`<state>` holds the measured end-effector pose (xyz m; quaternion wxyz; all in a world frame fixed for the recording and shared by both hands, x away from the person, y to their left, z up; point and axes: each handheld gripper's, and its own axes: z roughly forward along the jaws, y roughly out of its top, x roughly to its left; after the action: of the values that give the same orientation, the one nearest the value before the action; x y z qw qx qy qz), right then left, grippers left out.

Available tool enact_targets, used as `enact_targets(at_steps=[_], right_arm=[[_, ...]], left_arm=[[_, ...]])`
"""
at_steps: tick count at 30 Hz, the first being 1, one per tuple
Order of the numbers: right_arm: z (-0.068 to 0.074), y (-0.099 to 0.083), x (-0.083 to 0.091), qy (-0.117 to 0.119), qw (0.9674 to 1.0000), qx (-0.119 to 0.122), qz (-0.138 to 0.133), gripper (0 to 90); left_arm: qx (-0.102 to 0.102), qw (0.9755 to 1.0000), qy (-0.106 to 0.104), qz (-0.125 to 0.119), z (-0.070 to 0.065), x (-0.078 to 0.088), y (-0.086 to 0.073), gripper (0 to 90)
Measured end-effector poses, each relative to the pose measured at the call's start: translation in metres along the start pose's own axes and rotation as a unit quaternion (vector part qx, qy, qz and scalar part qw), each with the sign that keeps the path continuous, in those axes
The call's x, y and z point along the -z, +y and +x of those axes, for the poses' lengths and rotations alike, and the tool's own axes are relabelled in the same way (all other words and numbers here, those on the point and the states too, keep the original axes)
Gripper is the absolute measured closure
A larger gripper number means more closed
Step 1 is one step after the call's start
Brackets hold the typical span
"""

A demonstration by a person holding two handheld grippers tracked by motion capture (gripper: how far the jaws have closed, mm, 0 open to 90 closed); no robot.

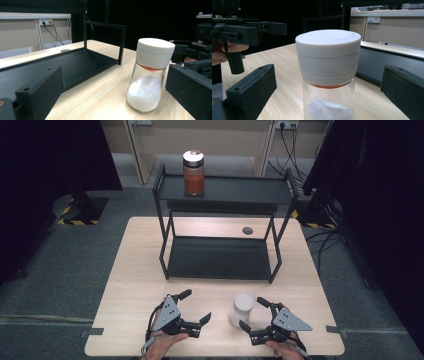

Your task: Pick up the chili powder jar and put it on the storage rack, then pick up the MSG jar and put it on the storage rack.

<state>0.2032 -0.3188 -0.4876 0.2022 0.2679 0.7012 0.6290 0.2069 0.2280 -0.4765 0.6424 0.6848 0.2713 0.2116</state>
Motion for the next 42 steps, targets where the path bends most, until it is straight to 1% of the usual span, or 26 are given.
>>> enact_targets(at_steps=[2, 6, 9, 11, 14, 18, 30, 36, 39, 42], right_arm=[[0.001, 0.000, 0.000, 0.001, 1.0000, 0.002, 0.000, 0.4], [0.001, 0.000, -0.001, 0.001, 1.0000, 0.001, 0.001, 0.4], [0.001, 0.000, 0.000, 0.001, 1.0000, 0.002, 0.000, 0.4], [0.000, 0.000, 0.000, 0.001, 1.0000, 0.001, -0.001, 0.4], [0.000, 0.000, 0.001, -0.001, 1.0000, 0.002, -0.001, 0.4], [0.000, 0.000, 0.001, -0.001, 1.0000, 0.002, 0.000, 0.4], [0.000, 0.000, -0.002, -0.004, 1.0000, 0.004, 0.001, 0.5], [0.002, 0.000, -0.008, -0.008, 0.9999, 0.009, 0.006, 0.8], [0.004, 0.000, -0.011, -0.013, 0.9998, 0.014, 0.008, 2.2], [0.006, 0.000, -0.014, -0.017, 0.9997, 0.017, 0.009, 5.9]], left_arm=[[0.002, 1.0000, -0.001, -0.003, -0.001, 0.001, -0.003, 1.4], [0.003, 1.0000, 0.000, -0.001, -0.004, 0.002, -0.009, 1.4], [0.000, 1.0000, 0.003, 0.001, -0.005, 0.003, -0.013, 1.4], [0.006, 1.0000, 0.002, 0.001, -0.004, 0.003, -0.015, 1.4], [-0.001, 1.0000, 0.003, -0.001, -0.004, 0.004, -0.015, 1.4], [-0.004, 1.0000, 0.006, -0.002, -0.005, 0.005, -0.016, 1.4], [-0.001, 1.0000, 0.004, 0.006, -0.004, 0.003, -0.019, 1.4], [-0.006, 0.9999, 0.006, 0.006, -0.004, 0.005, -0.019, 1.4], [-0.009, 0.9999, 0.005, 0.007, -0.005, 0.005, -0.019, 1.4], [-0.012, 0.9999, 0.004, 0.006, -0.006, 0.006, -0.019, 1.4]])
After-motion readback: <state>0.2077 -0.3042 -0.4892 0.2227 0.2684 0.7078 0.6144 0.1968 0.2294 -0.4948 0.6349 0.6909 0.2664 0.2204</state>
